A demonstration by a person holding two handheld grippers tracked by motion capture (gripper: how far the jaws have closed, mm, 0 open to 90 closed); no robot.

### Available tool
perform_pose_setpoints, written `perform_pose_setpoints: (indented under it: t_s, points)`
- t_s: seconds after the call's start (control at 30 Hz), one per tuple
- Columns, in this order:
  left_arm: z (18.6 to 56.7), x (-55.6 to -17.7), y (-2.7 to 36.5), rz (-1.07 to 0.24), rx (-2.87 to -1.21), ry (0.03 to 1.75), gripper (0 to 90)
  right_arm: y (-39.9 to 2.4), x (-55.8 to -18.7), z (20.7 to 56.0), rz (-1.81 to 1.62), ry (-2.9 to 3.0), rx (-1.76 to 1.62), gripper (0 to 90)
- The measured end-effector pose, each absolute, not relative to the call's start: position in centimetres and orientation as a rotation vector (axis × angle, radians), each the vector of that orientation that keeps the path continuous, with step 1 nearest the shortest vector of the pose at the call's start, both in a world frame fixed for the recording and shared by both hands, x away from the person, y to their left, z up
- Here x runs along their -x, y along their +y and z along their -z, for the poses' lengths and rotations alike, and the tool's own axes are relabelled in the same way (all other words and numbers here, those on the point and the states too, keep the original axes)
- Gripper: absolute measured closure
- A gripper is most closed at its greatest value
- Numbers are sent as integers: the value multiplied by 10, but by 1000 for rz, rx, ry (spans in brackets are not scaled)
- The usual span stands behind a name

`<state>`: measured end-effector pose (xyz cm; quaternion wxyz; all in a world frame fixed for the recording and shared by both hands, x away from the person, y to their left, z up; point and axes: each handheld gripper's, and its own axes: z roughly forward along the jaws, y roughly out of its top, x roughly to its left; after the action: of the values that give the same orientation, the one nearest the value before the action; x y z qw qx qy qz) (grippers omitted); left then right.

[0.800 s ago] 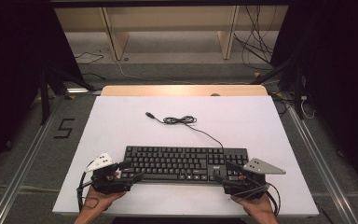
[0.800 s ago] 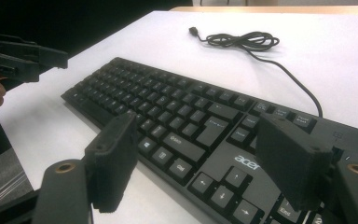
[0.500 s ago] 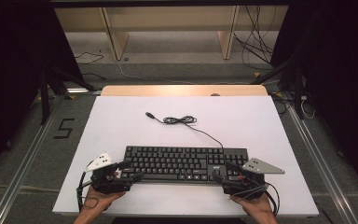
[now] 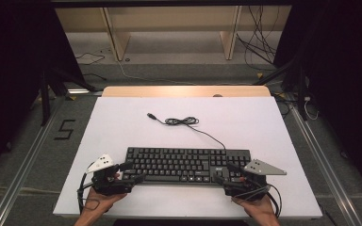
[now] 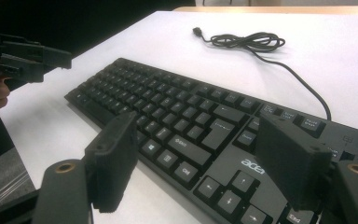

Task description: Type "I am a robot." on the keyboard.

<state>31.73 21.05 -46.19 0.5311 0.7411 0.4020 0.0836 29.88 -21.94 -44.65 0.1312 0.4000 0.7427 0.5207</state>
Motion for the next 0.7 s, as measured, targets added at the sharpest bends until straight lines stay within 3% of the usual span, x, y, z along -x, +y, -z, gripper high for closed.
perform_pose_setpoints:
  t_s: [0.7]
  points:
    - [462, -318, 212, -206, -1766, 973, 228, -195, -310, 443, -1522, 2190, -1124, 323]
